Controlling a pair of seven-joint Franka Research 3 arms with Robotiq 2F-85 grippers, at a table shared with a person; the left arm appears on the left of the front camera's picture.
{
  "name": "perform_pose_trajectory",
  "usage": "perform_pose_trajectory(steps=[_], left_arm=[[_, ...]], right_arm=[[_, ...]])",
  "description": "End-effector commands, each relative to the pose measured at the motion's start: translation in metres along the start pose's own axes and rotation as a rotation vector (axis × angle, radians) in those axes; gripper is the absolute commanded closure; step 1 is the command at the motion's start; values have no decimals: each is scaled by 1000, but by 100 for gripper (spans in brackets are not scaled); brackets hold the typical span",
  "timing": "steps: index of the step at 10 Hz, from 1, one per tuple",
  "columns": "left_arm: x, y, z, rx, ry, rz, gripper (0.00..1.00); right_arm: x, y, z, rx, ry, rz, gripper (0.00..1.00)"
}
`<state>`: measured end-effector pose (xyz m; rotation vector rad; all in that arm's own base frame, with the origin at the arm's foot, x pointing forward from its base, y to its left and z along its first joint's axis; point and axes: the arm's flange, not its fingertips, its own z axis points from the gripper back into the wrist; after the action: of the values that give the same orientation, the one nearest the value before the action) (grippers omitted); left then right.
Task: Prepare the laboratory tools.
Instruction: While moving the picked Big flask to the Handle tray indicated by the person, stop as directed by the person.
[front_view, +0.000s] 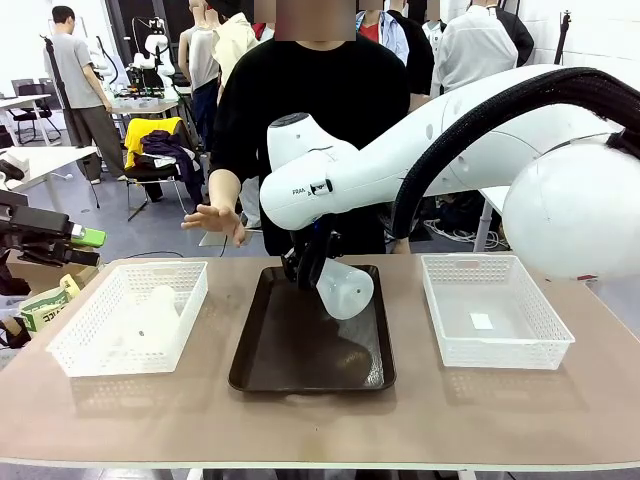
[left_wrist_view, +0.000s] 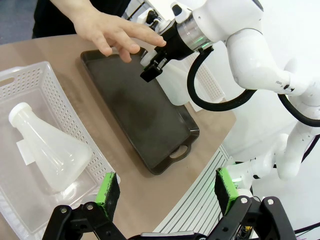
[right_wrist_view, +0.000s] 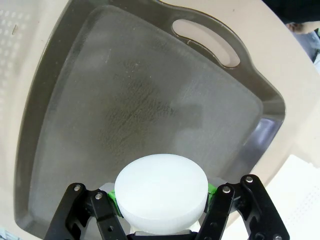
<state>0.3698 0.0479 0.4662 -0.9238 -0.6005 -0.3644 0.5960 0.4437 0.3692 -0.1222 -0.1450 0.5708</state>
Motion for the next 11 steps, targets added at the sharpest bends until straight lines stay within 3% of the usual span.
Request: perform_pose_trajectory(steps=[1, 11], left_arm=[[-1, 3, -1, -17, -25, -19, 0], [-1, 3, -1, -17, -25, -19, 0]], right_arm=[[0, 1, 1, 1, -5, 3, 100], [0, 1, 1, 1, -5, 3, 100]])
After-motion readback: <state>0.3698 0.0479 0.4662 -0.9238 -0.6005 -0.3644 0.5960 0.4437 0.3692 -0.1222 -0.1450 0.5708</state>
